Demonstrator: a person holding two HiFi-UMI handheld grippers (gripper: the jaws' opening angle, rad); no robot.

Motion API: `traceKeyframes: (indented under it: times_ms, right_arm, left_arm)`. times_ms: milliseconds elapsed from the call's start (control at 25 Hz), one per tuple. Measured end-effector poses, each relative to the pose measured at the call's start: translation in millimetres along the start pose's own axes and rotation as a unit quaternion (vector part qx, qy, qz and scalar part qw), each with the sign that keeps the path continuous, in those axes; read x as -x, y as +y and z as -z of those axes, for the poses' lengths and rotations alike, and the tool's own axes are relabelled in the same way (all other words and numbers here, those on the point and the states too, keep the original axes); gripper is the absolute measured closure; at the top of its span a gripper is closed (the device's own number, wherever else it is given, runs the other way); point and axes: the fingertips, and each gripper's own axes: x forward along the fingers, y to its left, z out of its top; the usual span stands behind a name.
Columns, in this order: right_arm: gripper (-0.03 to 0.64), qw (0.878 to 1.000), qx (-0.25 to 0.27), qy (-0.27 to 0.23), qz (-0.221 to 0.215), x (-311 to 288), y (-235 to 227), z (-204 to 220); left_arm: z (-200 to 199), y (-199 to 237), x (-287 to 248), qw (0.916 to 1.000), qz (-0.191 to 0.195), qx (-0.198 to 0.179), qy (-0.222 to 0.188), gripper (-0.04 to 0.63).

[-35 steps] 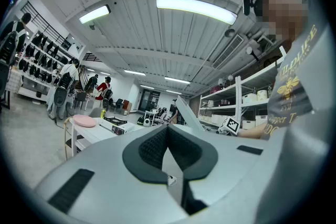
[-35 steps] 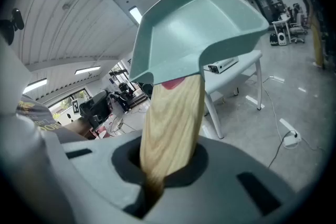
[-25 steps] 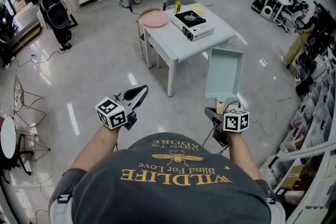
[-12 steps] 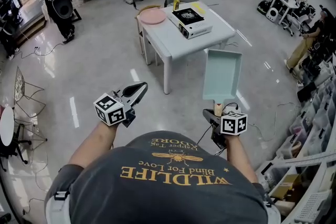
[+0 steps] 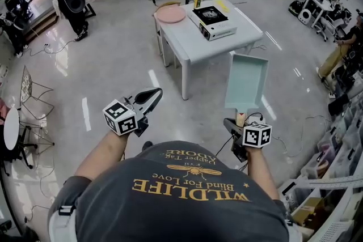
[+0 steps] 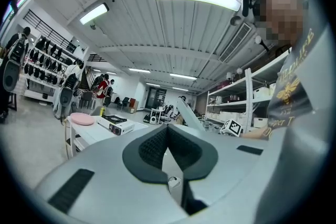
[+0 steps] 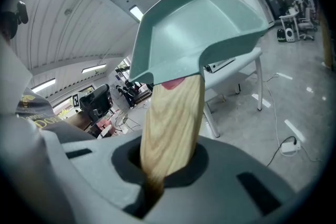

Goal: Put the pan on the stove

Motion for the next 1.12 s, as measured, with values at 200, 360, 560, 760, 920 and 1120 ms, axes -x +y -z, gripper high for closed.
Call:
traceKeyframes:
  times_ms: [200, 360, 560, 760, 920, 1120]
  right_arm:
    - [0.612, 1.0, -0.008, 0.0, 0.008, -33.1, 3.6, -20.0]
    - [0.612, 0.999, -0.017, -0.014, 0.027, -76.6, 8.5, -49.5]
    - [0.612, 0.996, -0.046, -0.058, 0.052, -141.4, 23.4, -110.4]
    - [0.612, 0.991, -0.064, -0.103, 0.057, -201.2, 42.0, -170.4]
    - [0.612, 0.99, -0.063, -0.107, 0.067, -226.7, 41.0, -197.8]
    - [0.612, 0.991, -0.062, -0.096, 0.077, -242.7, 18.9, -221.7]
  left_arm:
    - [0.2, 44.3, -2.4, 0.9998, 0.015, 0.011, -0.001, 0.594]
    - [-6.2, 107.0, -9.6, 0.9989, 0.044, 0.013, -0.006, 0.594]
    - [-36.5, 201.5, -24.2, 0.9952, 0.097, 0.011, -0.005, 0.594]
    - [-64.1, 286.9, -27.4, 0.9917, 0.128, 0.004, 0.004, 0.594]
    - [-67.0, 329.3, -41.3, 0.9901, 0.139, 0.018, 0.002, 0.594]
    - [-57.4, 354.8, -66.7, 0.9886, 0.147, 0.03, 0.009, 0.594]
